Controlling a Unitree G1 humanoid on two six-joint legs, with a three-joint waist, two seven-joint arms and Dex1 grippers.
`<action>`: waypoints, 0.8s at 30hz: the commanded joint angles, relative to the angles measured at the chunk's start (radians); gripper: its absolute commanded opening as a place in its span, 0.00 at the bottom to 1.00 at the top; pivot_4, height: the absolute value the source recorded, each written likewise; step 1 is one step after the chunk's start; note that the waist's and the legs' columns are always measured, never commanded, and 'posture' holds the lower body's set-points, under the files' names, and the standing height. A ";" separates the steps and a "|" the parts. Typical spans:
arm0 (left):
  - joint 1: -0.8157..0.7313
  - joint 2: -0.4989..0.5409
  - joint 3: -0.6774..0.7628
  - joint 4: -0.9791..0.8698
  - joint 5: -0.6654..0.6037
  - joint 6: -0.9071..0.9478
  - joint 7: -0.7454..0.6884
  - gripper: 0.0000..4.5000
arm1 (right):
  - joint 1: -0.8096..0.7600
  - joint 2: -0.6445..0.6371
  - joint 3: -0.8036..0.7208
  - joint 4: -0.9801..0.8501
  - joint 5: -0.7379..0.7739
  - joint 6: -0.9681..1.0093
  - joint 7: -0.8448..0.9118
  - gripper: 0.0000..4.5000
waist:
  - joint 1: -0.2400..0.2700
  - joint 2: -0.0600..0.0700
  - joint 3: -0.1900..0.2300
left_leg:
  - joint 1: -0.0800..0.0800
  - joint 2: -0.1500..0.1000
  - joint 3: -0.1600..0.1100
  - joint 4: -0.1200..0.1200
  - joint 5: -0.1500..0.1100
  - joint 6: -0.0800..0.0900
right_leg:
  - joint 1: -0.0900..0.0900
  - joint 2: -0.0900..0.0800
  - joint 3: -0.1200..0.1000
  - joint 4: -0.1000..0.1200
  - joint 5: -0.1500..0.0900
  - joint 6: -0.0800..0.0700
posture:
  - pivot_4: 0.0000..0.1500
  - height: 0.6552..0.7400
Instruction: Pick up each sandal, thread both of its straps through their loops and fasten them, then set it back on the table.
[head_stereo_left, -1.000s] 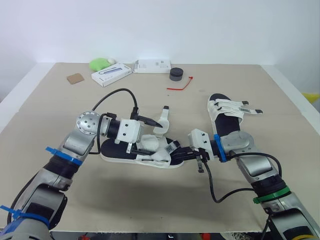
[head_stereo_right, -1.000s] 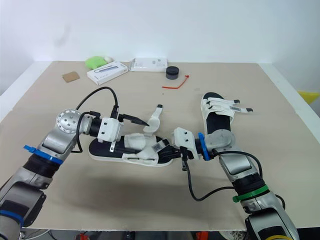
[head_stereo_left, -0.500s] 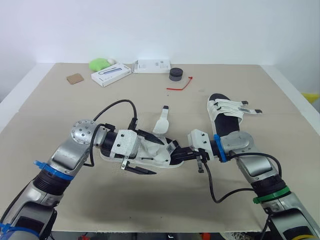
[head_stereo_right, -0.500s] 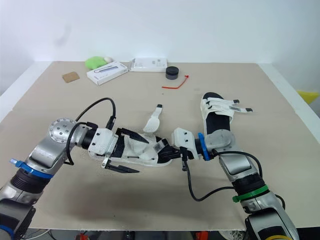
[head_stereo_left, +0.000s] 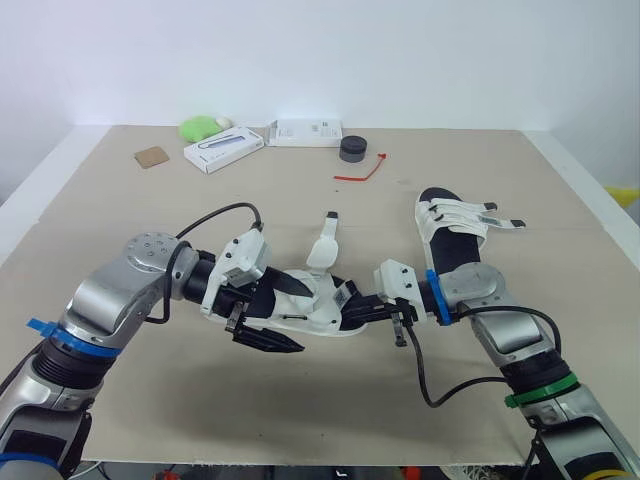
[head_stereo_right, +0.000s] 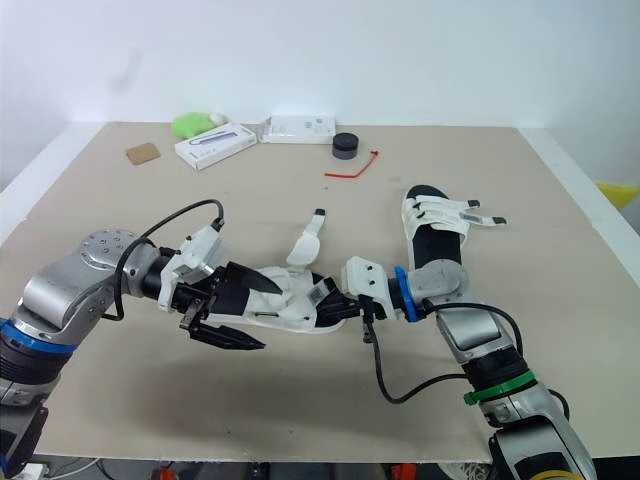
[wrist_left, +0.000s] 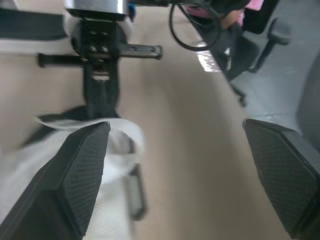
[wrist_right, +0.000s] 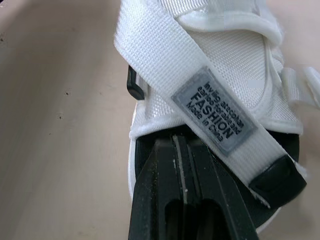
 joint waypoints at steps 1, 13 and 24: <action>-0.029 0.013 -0.020 -0.017 0.004 0.032 -0.018 0.97 | -0.002 -0.001 -0.006 -0.023 0.006 -0.009 0.000 0.00 | 0.000 0.000 0.000 | 0.000 0.000 0.000 0.000 0.000 0.000 | 0.000 0.000 0.000 0.000 0.000 0.000 | 1.00 1.00; -0.193 -0.057 -0.153 0.114 0.082 0.164 -0.038 0.97 | -0.007 0.008 -0.006 -0.015 0.001 -0.014 -0.009 0.00 | 0.000 0.000 0.000 | 0.000 -0.001 0.001 0.000 0.000 0.000 | 0.000 0.001 0.000 0.000 0.000 -0.001 | 1.00 1.00; -0.250 -0.169 -0.165 0.190 0.062 0.289 -0.012 0.97 | -0.002 0.007 -0.008 -0.018 -0.002 -0.018 -0.018 0.00 | 0.000 0.000 0.000 | 0.000 -0.001 0.000 0.000 0.000 0.000 | 0.000 0.001 0.000 0.000 0.000 -0.001 | 1.00 1.00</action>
